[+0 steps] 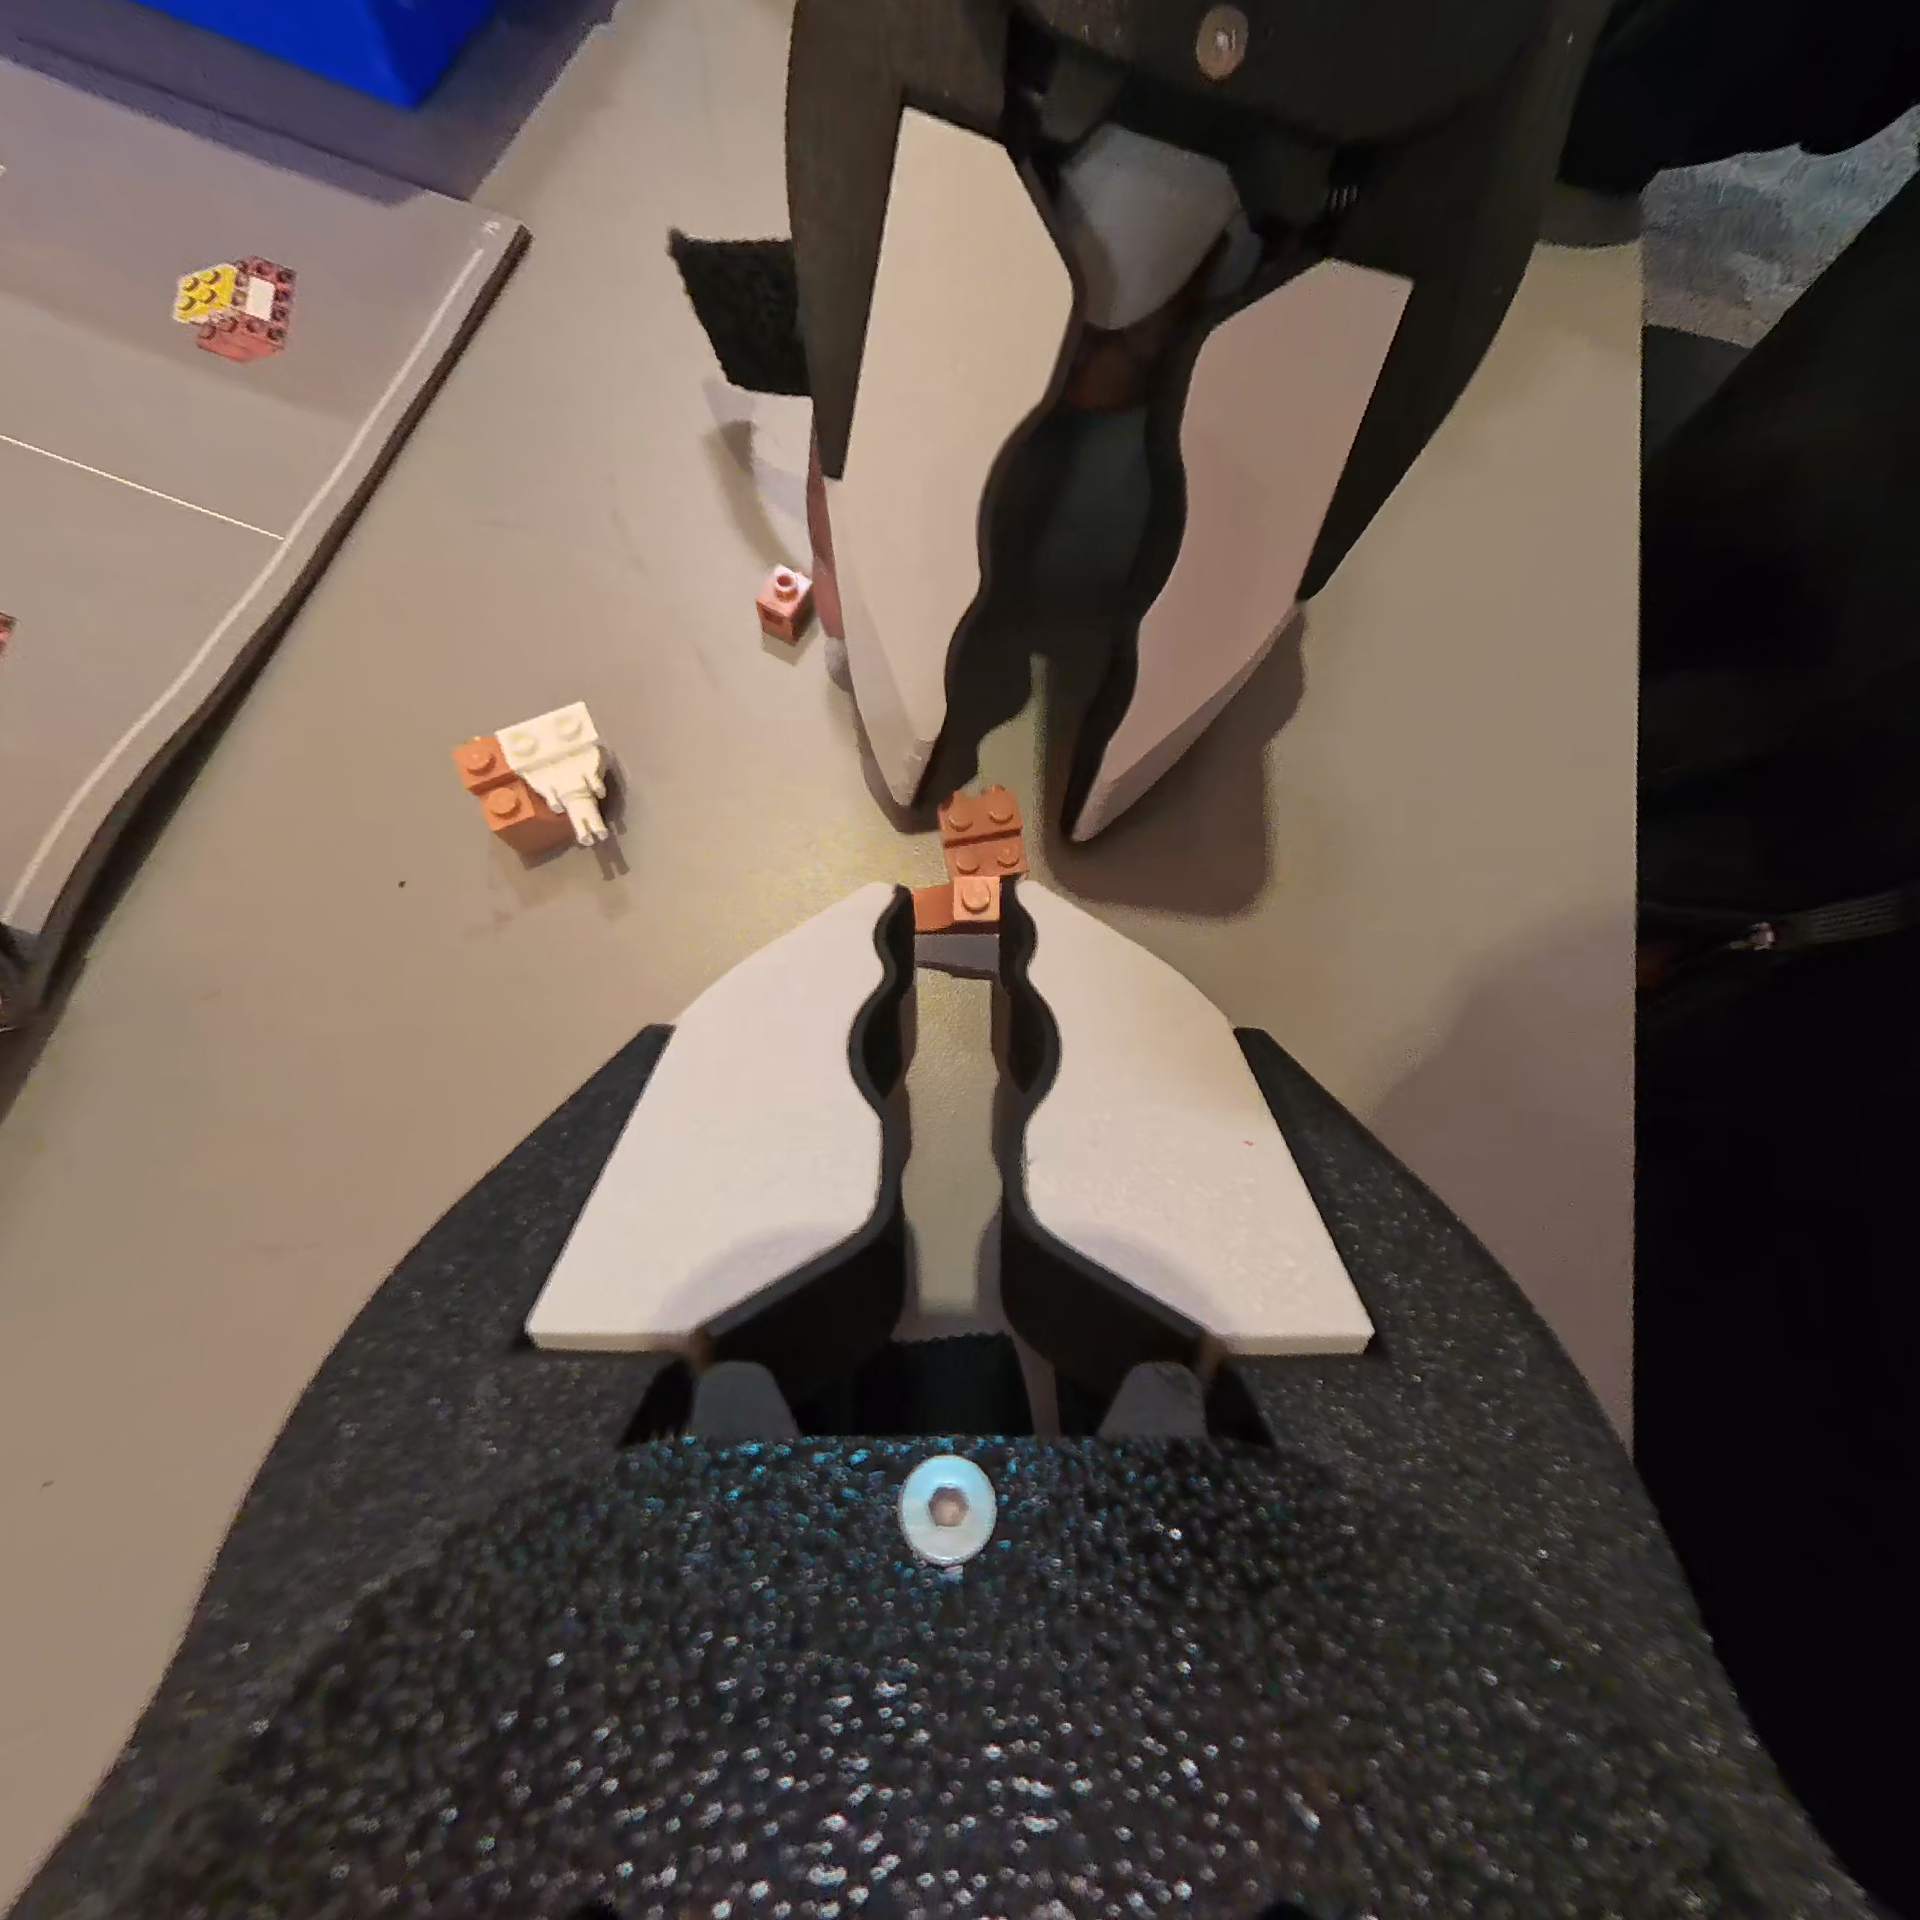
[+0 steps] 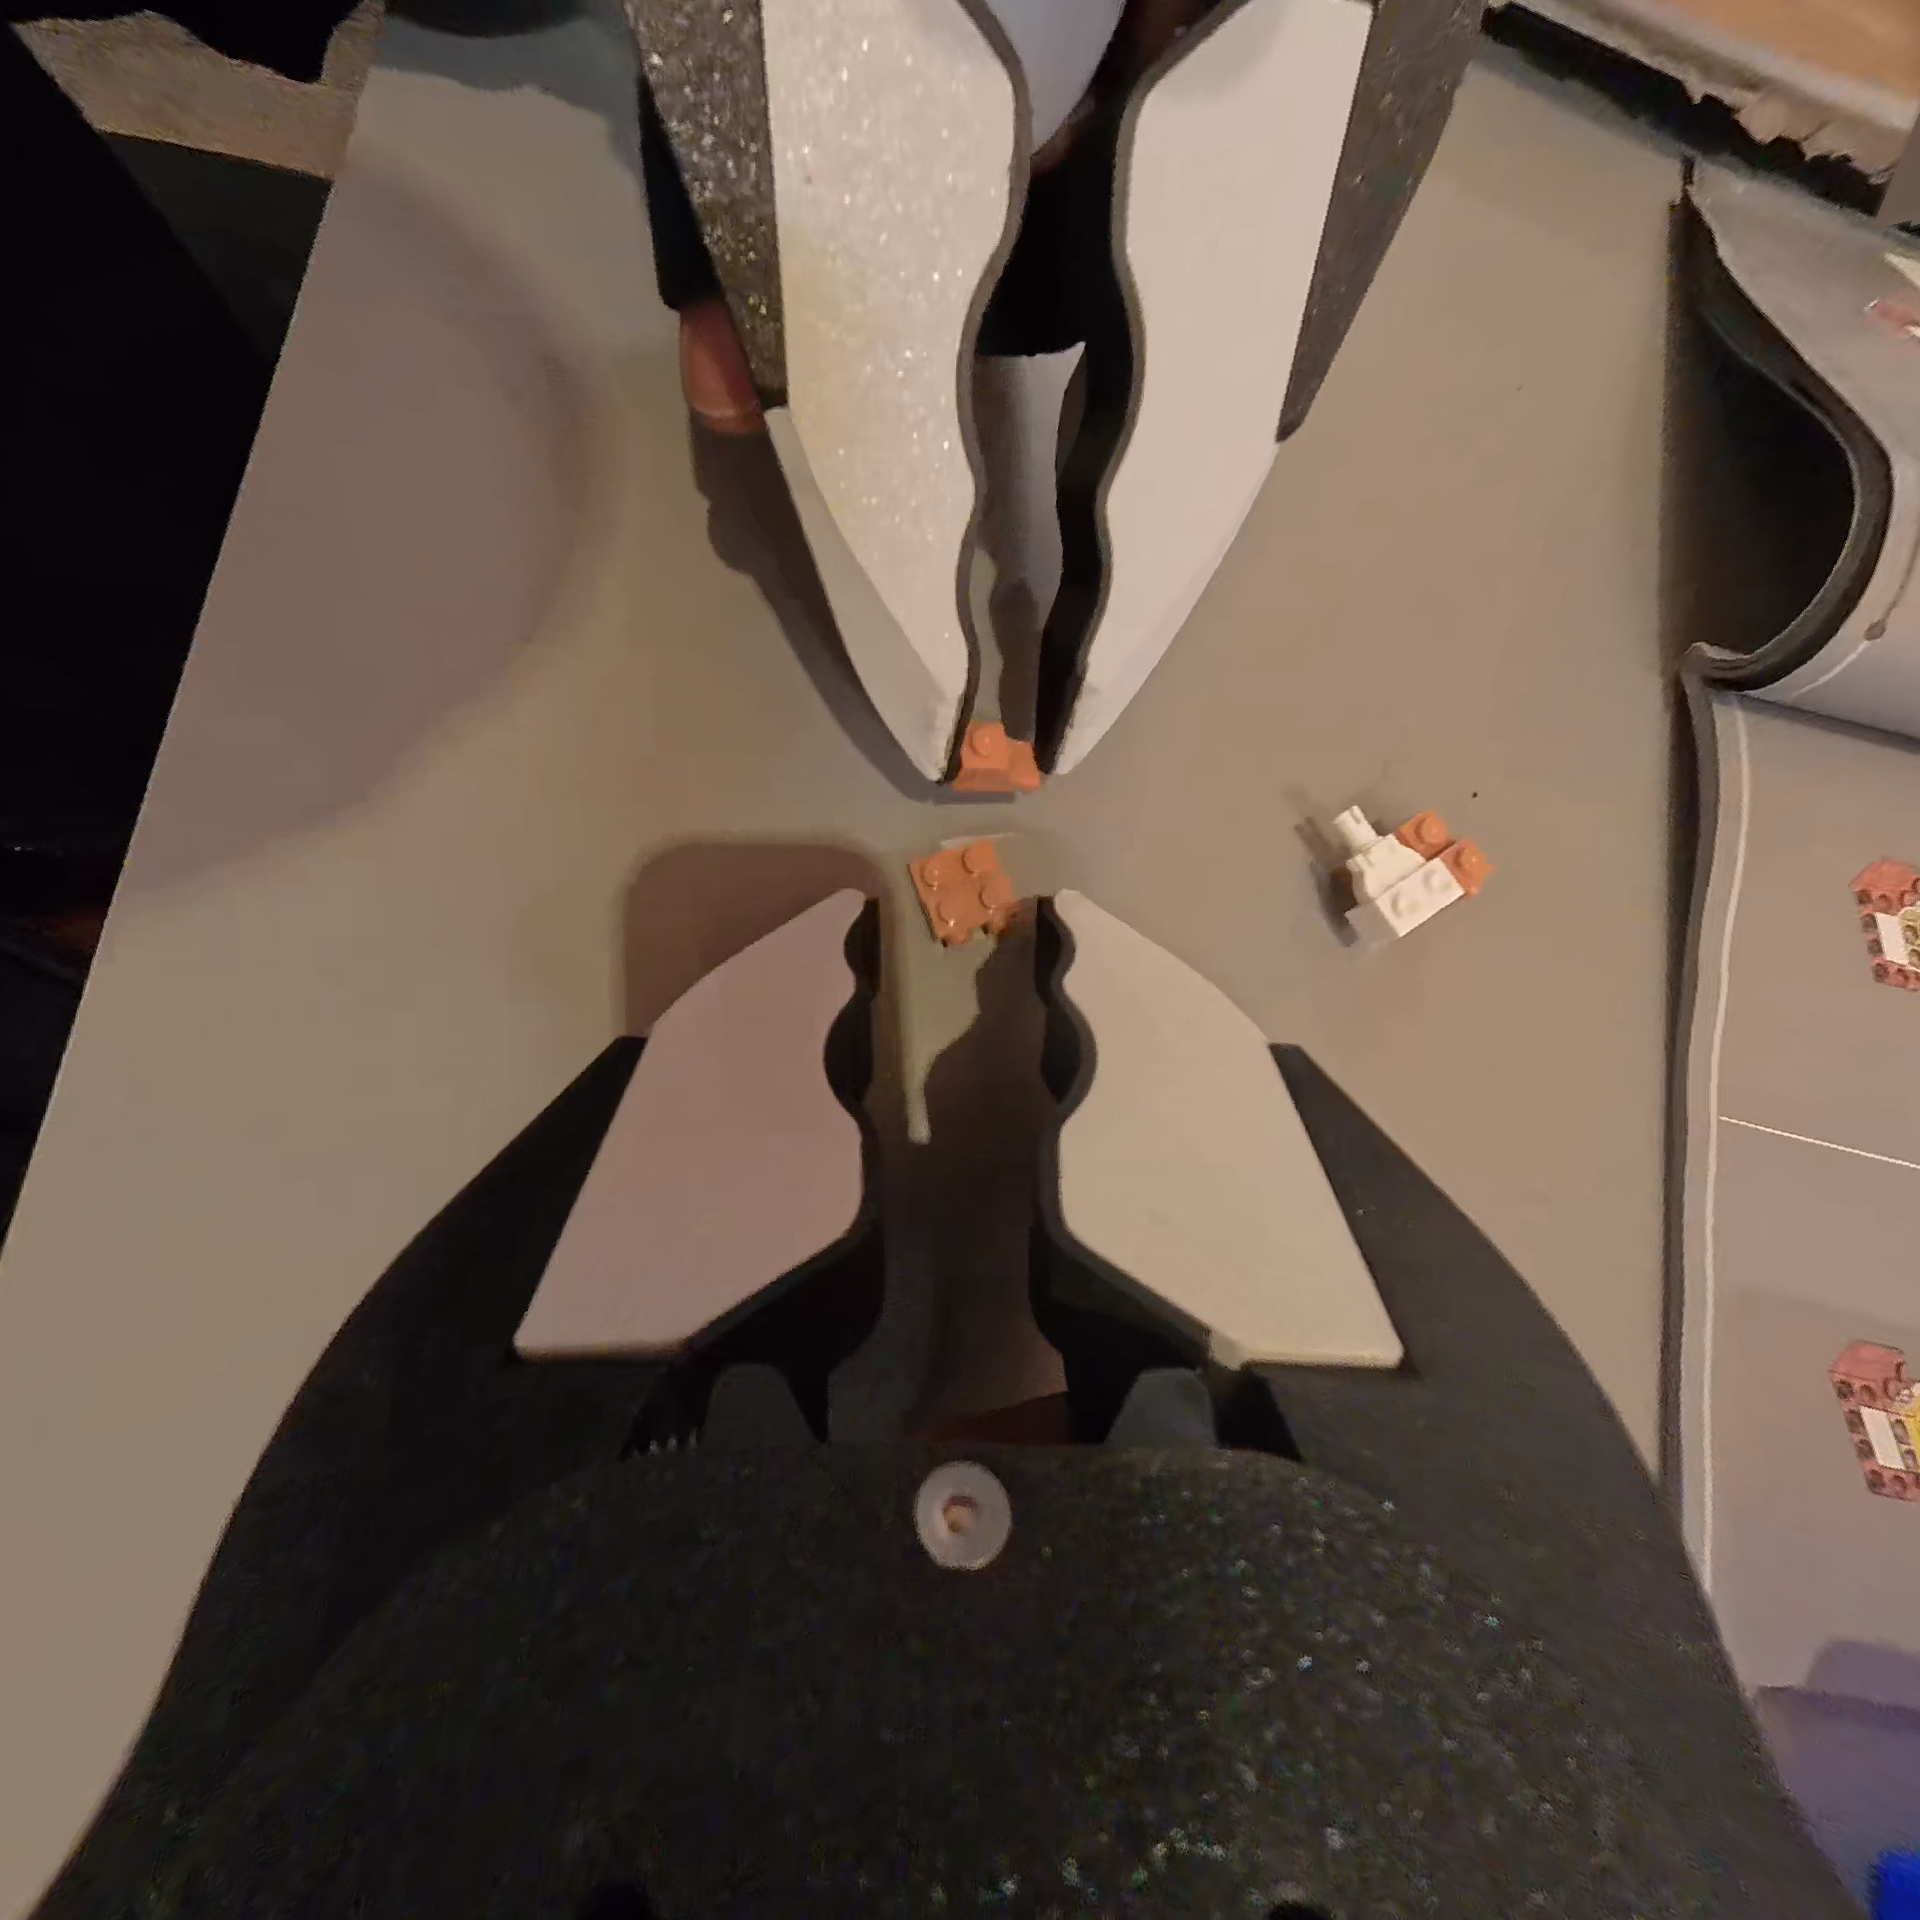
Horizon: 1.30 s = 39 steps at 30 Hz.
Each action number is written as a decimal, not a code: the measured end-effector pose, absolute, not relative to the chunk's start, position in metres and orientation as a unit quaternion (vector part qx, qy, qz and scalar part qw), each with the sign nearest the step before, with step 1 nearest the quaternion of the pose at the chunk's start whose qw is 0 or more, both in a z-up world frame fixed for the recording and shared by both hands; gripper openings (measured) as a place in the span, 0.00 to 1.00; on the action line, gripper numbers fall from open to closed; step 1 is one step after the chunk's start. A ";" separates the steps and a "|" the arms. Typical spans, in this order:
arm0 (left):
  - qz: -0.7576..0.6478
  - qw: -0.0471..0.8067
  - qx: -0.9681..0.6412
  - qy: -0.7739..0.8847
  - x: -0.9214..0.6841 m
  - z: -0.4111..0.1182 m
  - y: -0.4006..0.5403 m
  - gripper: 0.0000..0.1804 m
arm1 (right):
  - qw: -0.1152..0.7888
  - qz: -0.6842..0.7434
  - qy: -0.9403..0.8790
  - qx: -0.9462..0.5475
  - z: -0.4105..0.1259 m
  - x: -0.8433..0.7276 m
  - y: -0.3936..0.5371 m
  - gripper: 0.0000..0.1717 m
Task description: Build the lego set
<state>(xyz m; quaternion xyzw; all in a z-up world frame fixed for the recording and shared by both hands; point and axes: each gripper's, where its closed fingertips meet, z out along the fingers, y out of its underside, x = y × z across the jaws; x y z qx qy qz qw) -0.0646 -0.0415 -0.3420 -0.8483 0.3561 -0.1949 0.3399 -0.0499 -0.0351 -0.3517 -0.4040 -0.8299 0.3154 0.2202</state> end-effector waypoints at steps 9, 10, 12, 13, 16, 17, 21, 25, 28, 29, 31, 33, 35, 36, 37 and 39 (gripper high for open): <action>-0.207 0.335 -0.841 0.370 -0.061 -0.344 -0.042 0.08 | 0.182 0.332 -0.865 -0.328 -0.353 -0.049 -0.033 0.19; -0.209 0.334 -0.841 0.372 -0.061 -0.344 -0.043 0.08 | 0.175 0.336 -0.867 -0.325 -0.353 -0.049 -0.033 0.19; -0.211 0.331 -0.839 0.376 -0.060 -0.345 -0.045 0.08 | 0.162 0.340 -0.869 -0.322 -0.353 -0.050 -0.031 0.18; -0.212 0.331 -0.838 0.378 -0.060 -0.346 -0.045 0.08 | 0.156 0.341 -0.870 -0.320 -0.354 -0.050 -0.030 0.18; -0.218 0.329 -0.837 0.379 -0.060 -0.349 -0.047 0.08 | 0.142 0.346 -0.872 -0.316 -0.354 -0.050 -0.032 0.16; -0.222 0.331 -0.836 0.379 -0.060 -0.348 -0.047 0.08 | 0.140 0.346 -0.872 -0.315 -0.354 -0.050 -0.033 0.15; -0.228 0.332 -0.834 0.378 -0.060 -0.347 -0.046 0.08 | 0.129 0.349 -0.870 -0.323 -0.355 -0.050 -0.036 0.10; -0.220 0.337 -0.835 0.375 -0.064 -0.347 -0.044 0.08 | 0.166 0.338 -0.856 -0.355 -0.354 -0.059 -0.033 0.09; -0.212 0.351 -0.832 0.375 -0.066 -0.342 -0.043 0.08 | 0.192 0.332 -0.841 -0.382 -0.353 -0.061 -0.030 0.09; -0.209 0.358 -0.829 0.374 -0.067 -0.338 -0.042 0.08 | 0.201 0.332 -0.836 -0.389 -0.352 -0.061 -0.030 0.09; -0.206 0.371 -0.823 0.377 -0.067 -0.330 -0.041 0.08 | 0.216 0.343 -0.821 -0.403 -0.347 -0.062 -0.032 0.09; -0.202 0.376 -0.819 0.384 -0.066 -0.324 -0.041 0.08 | 0.227 0.365 -0.805 -0.410 -0.339 -0.062 -0.035 0.09; -0.195 0.377 -0.817 0.391 -0.064 -0.319 -0.041 0.08 | 0.237 0.379 -0.793 -0.415 -0.334 -0.061 -0.037 0.09; -0.194 0.376 -0.816 0.395 -0.063 -0.318 -0.042 0.08 | 0.242 0.383 -0.789 -0.416 -0.333 -0.061 -0.038 0.09; -0.193 0.374 -0.815 0.399 -0.061 -0.317 -0.042 0.08 | 0.246 0.385 -0.786 -0.416 -0.331 -0.060 -0.038 0.09; -0.188 0.368 -0.815 0.406 -0.058 -0.316 -0.042 0.08 | 0.256 0.387 -0.782 -0.416 -0.329 -0.060 -0.038 0.09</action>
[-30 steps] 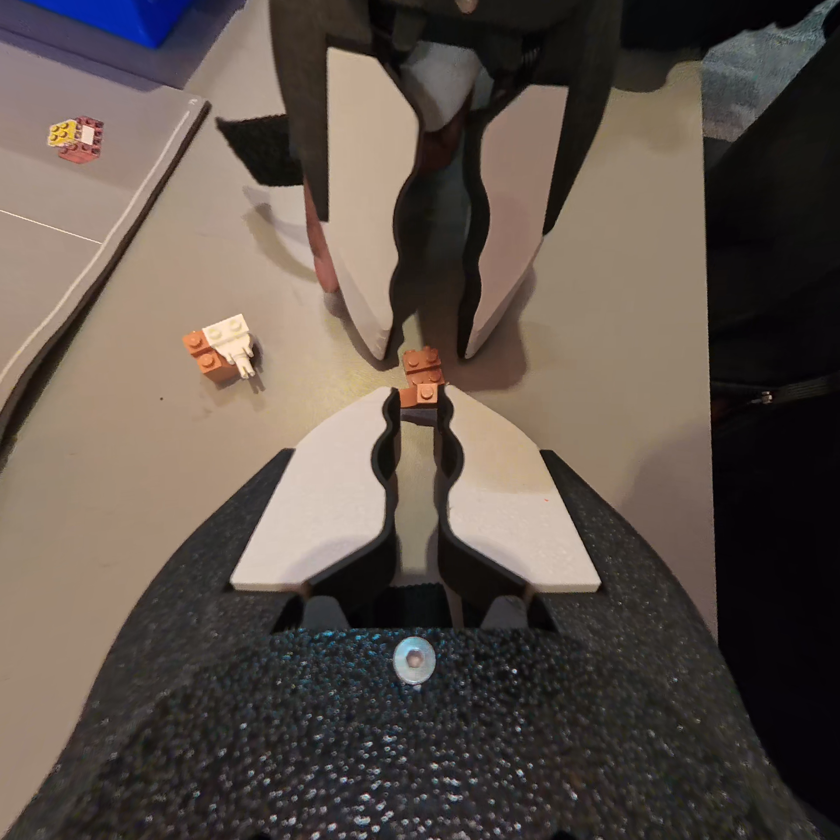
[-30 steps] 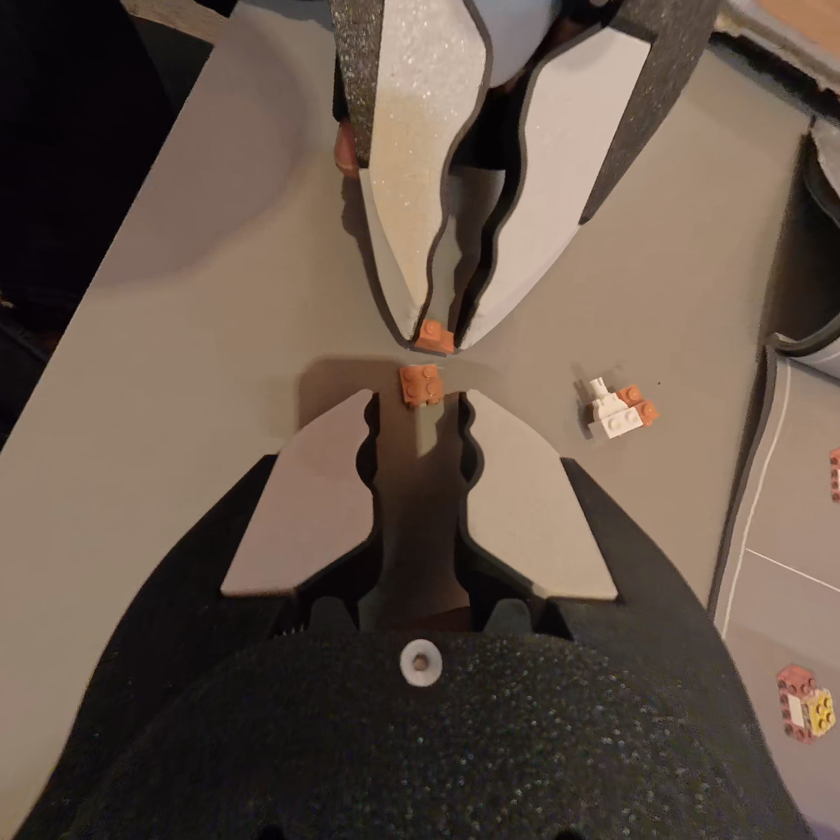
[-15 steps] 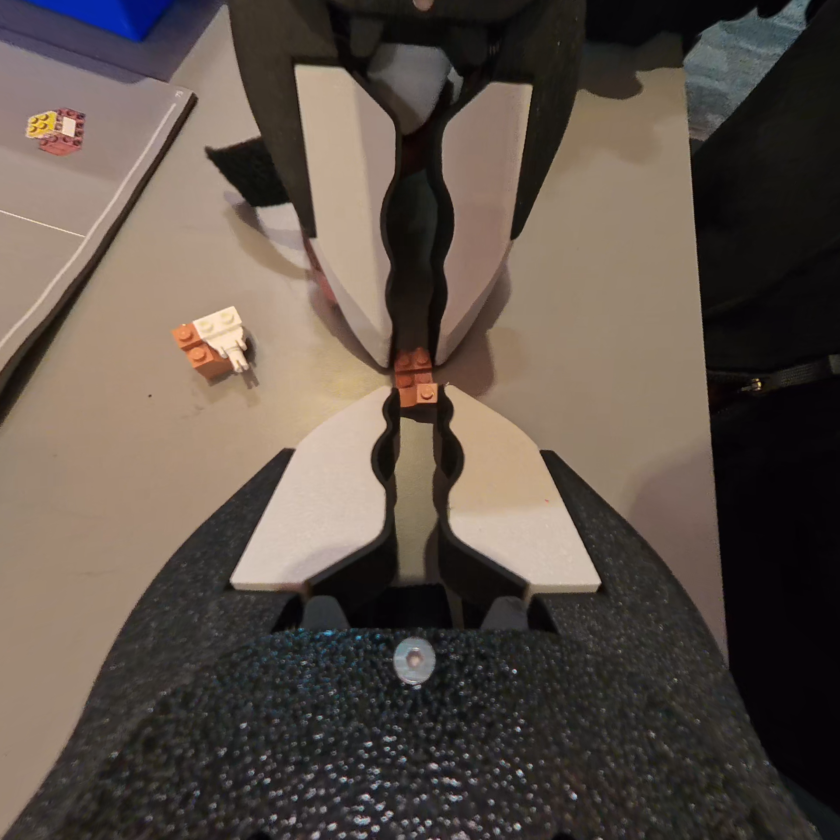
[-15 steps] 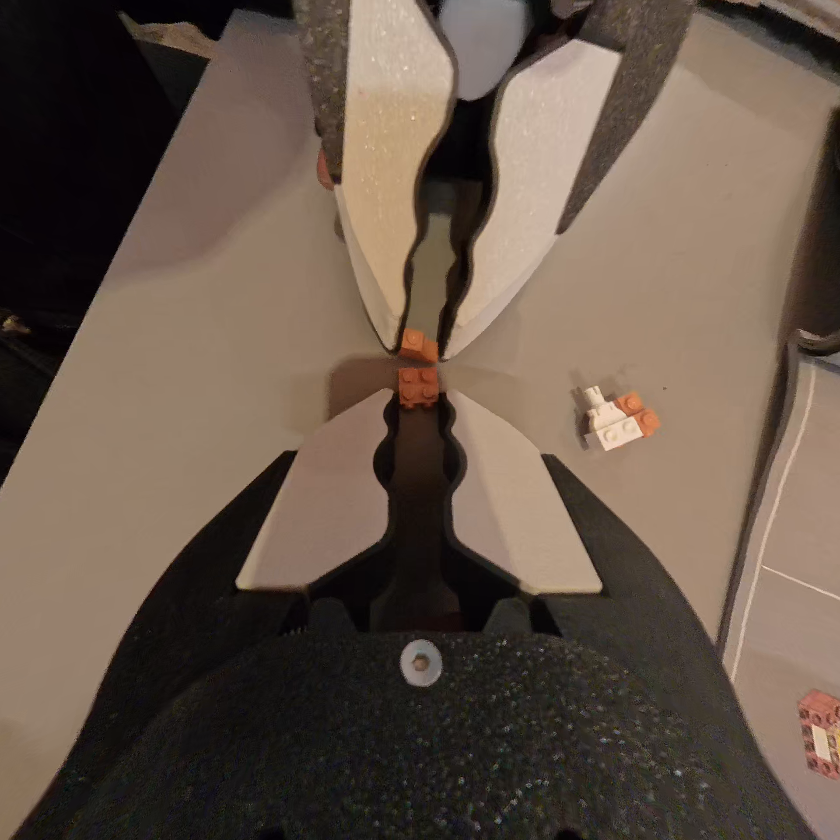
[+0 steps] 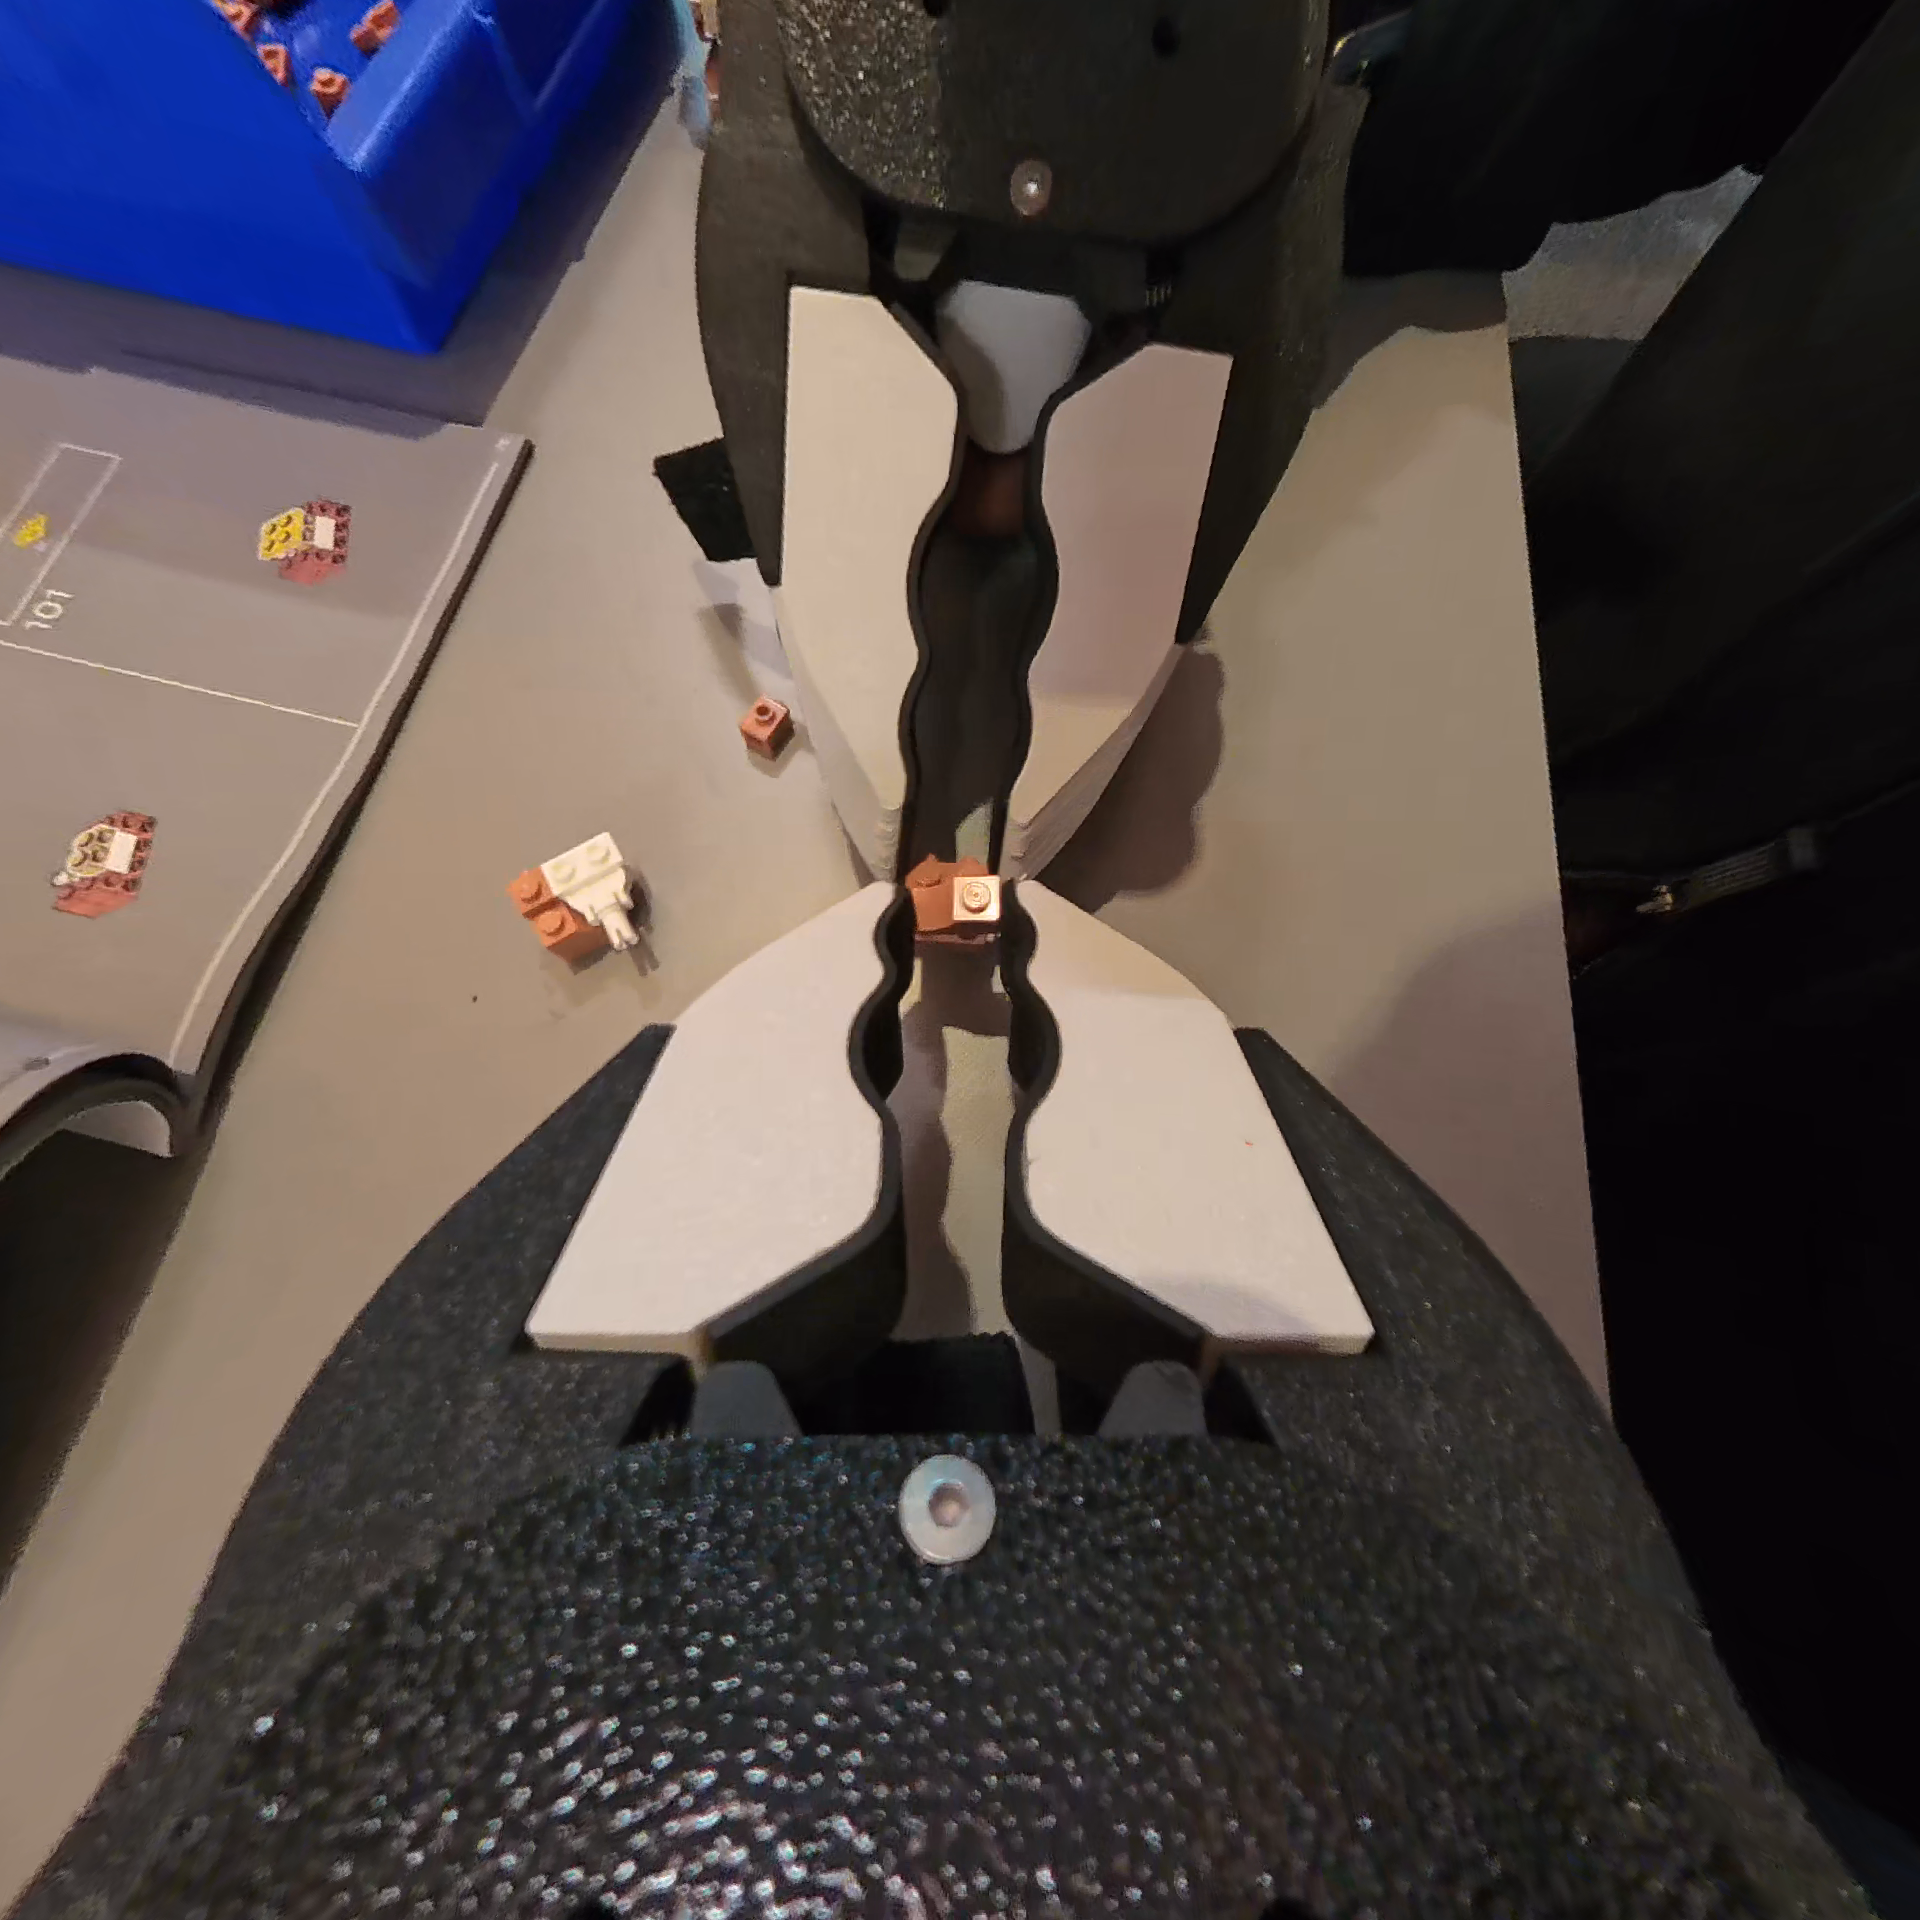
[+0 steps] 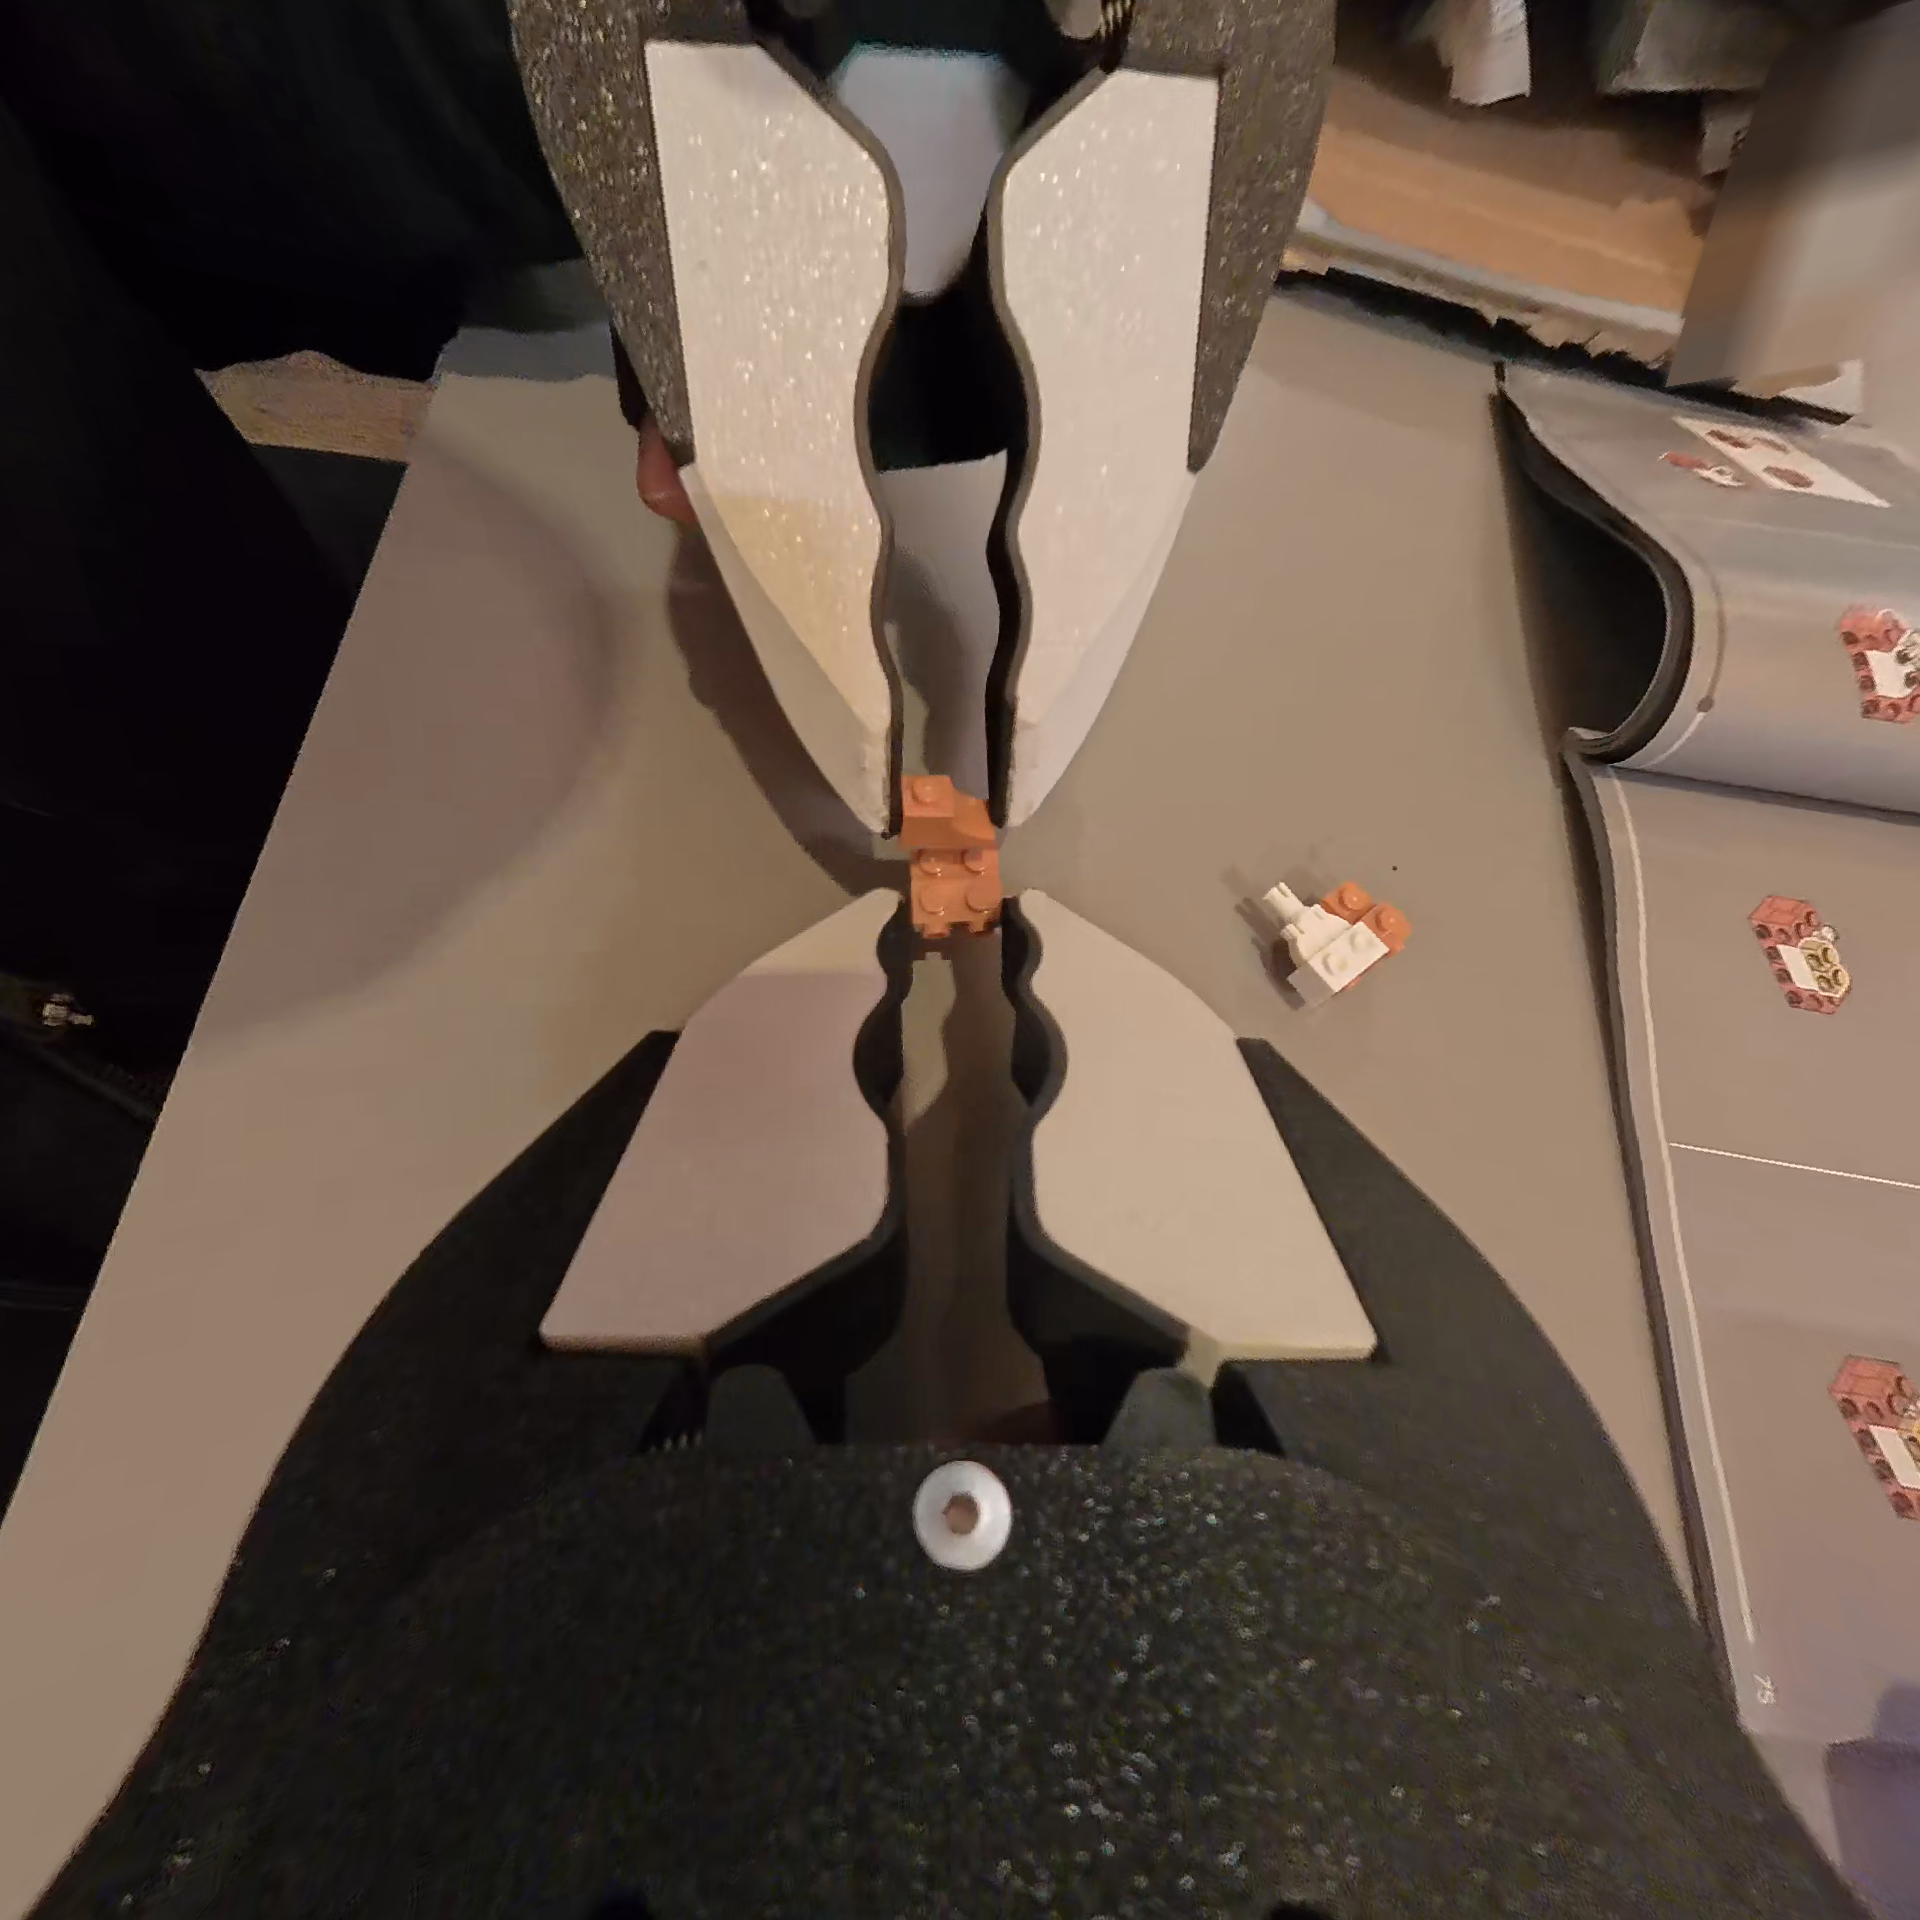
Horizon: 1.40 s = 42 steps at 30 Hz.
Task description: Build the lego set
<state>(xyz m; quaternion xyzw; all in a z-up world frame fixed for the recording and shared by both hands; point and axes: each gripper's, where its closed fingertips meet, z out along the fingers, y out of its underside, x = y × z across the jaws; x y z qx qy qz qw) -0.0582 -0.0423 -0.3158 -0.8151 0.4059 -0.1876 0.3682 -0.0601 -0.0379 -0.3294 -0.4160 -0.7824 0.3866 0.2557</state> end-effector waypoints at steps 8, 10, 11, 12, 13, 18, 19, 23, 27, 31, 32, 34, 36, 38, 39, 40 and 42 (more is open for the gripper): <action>-0.166 0.340 -0.830 0.411 -0.056 -0.318 -0.041 0.08 | 0.276 0.397 -0.778 -0.401 -0.324 -0.058 -0.040 0.09; -0.164 0.335 -0.832 0.410 -0.056 -0.318 -0.041 0.08 | 0.278 0.397 -0.777 -0.401 -0.324 -0.058 -0.039 0.09; -0.162 0.334 -0.832 0.412 -0.056 -0.318 -0.041 0.08 | 0.279 0.397 -0.777 -0.401 -0.324 -0.058 -0.039 0.09; -0.160 0.333 -0.832 0.413 -0.055 -0.318 -0.041 0.08 | 0.279 0.397 -0.777 -0.400 -0.323 -0.058 -0.039 0.09; -0.159 0.333 -0.832 0.414 -0.055 -0.318 -0.041 0.08 | 0.280 0.398 -0.777 -0.399 -0.323 -0.058 -0.040 0.09; -0.159 0.334 -0.832 0.413 -0.055 -0.317 -0.041 0.08 | 0.284 0.400 -0.776 -0.396 -0.322 -0.057 -0.040 0.09; -0.159 0.334 -0.832 0.413 -0.055 -0.317 -0.041 0.09 | 0.285 0.401 -0.776 -0.394 -0.321 -0.058 -0.040 0.09; -0.157 0.333 -0.834 0.411 -0.056 -0.318 -0.041 0.09 | 0.290 0.407 -0.773 -0.391 -0.319 -0.058 -0.041 0.09; -0.155 0.333 -0.835 0.410 -0.056 -0.318 -0.041 0.09 | 0.292 0.410 -0.770 -0.391 -0.318 -0.058 -0.040 0.09; -0.153 0.334 -0.834 0.412 -0.056 -0.318 -0.042 0.09 | 0.292 0.410 -0.771 -0.390 -0.318 -0.058 -0.041 0.09; -0.153 0.335 -0.833 0.412 -0.056 -0.318 -0.042 0.09 | 0.292 0.410 -0.771 -0.390 -0.318 -0.058 -0.041 0.09; -0.153 0.334 -0.833 0.413 -0.056 -0.318 -0.043 0.09 | 0.291 0.410 -0.772 -0.389 -0.318 -0.058 -0.041 0.09; -0.153 0.334 -0.833 0.415 -0.056 -0.319 -0.043 0.09 | 0.291 0.409 -0.772 -0.388 -0.318 -0.058 -0.041 0.09; -0.151 0.333 -0.833 0.416 -0.056 -0.320 -0.043 0.09 | 0.291 0.410 -0.772 -0.389 -0.318 -0.058 -0.041 0.09; -0.151 0.334 -0.832 0.416 -0.056 -0.320 -0.043 0.09 | 0.291 0.411 -0.771 -0.389 -0.317 -0.058 -0.041 0.09; -0.151 0.335 -0.832 0.417 -0.056 -0.320 -0.043 0.09 | 0.291 0.412 -0.771 -0.390 -0.317 -0.058 -0.041 0.09; -0.151 0.336 -0.831 0.417 -0.056 -0.320 -0.043 0.09 | 0.290 0.412 -0.771 -0.390 -0.317 -0.058 -0.041 0.09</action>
